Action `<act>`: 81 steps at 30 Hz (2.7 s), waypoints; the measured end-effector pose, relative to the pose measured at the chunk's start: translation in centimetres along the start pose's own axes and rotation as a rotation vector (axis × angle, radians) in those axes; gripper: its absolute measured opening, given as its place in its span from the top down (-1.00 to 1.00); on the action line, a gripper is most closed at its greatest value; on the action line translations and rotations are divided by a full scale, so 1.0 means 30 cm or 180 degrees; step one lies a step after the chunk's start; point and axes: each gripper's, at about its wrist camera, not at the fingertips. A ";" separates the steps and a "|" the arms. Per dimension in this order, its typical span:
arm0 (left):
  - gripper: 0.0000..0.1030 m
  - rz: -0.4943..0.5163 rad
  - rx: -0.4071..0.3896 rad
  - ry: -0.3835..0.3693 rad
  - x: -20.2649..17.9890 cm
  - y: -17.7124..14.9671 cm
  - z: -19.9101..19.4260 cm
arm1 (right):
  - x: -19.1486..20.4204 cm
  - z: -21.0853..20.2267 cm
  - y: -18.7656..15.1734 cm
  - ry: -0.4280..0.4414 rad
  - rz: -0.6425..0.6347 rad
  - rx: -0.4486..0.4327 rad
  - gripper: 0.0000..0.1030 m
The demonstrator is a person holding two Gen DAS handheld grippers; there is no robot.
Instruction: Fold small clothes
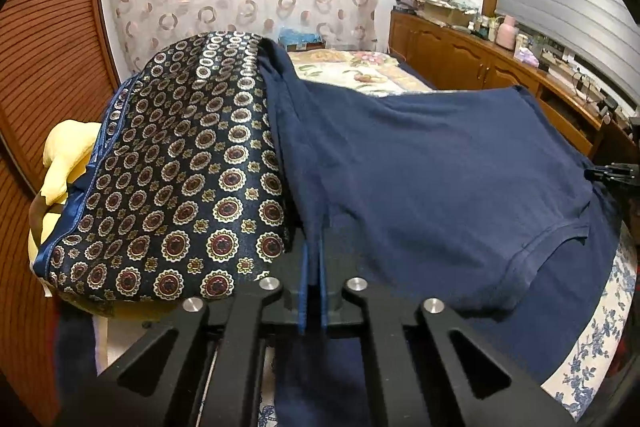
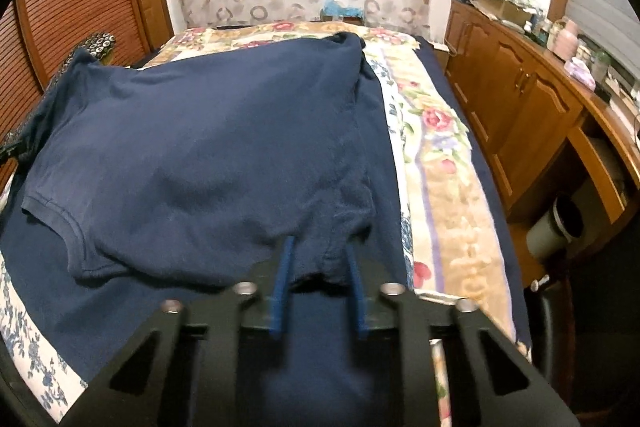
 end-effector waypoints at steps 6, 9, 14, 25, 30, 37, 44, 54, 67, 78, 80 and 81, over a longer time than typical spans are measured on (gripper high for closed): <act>0.95 -0.0099 -0.0304 -0.0155 0.012 0.039 -0.117 | -0.028 -0.089 -0.005 0.0064 -0.0005 -0.0358 0.85; 0.95 -0.0139 -0.0447 -0.0243 0.016 0.059 -0.187 | -0.056 -0.167 0.008 0.0045 0.0068 -0.0569 0.85; 0.95 -0.0199 -0.0545 -0.0318 0.036 0.046 -0.275 | -0.087 -0.282 0.007 0.0066 0.0113 -0.0783 0.86; 0.95 -0.0307 -0.0339 -0.0290 0.055 -0.079 -0.317 | -0.107 -0.446 -0.122 0.0027 0.0087 -0.0819 0.85; 0.95 -0.0310 -0.0078 -0.0208 0.034 -0.179 -0.257 | -0.114 -0.414 -0.190 0.0019 0.0125 -0.0566 0.85; 0.94 -0.0349 0.0060 -0.0148 0.043 -0.230 -0.231 | -0.091 -0.326 -0.228 -0.0083 0.0150 -0.0318 0.74; 0.49 -0.0298 -0.0002 -0.0103 0.037 -0.224 -0.248 | -0.023 -0.399 -0.166 -0.0226 0.0009 -0.0563 0.04; -0.12 -0.0352 0.0151 -0.0182 0.050 -0.241 -0.202 | 0.194 -0.294 -0.206 0.0214 -0.0353 -0.0579 -0.10; -0.13 -0.0445 0.0343 0.0076 0.080 -0.303 -0.151 | 0.329 -0.055 -0.182 0.0515 -0.0671 -0.0157 -0.10; -0.13 -0.0452 0.0359 0.0101 0.078 -0.326 -0.154 | 0.361 -0.027 -0.119 0.0511 -0.0636 -0.0079 -0.16; -0.13 -0.0461 0.0360 0.0101 0.076 -0.325 -0.156 | 0.362 -0.034 -0.125 0.0501 -0.0630 -0.0075 -0.20; -0.13 -0.0476 0.0360 0.0089 0.074 -0.327 -0.158 | 0.361 -0.036 -0.135 0.0499 -0.0627 -0.0076 -0.21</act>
Point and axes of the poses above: each gripper's, at about its wrist camera, not at the fingertips, and z roughly the way its jaws point, x to its left, y to its top, and after that the axes turned 3 degrees about -y, right-handed
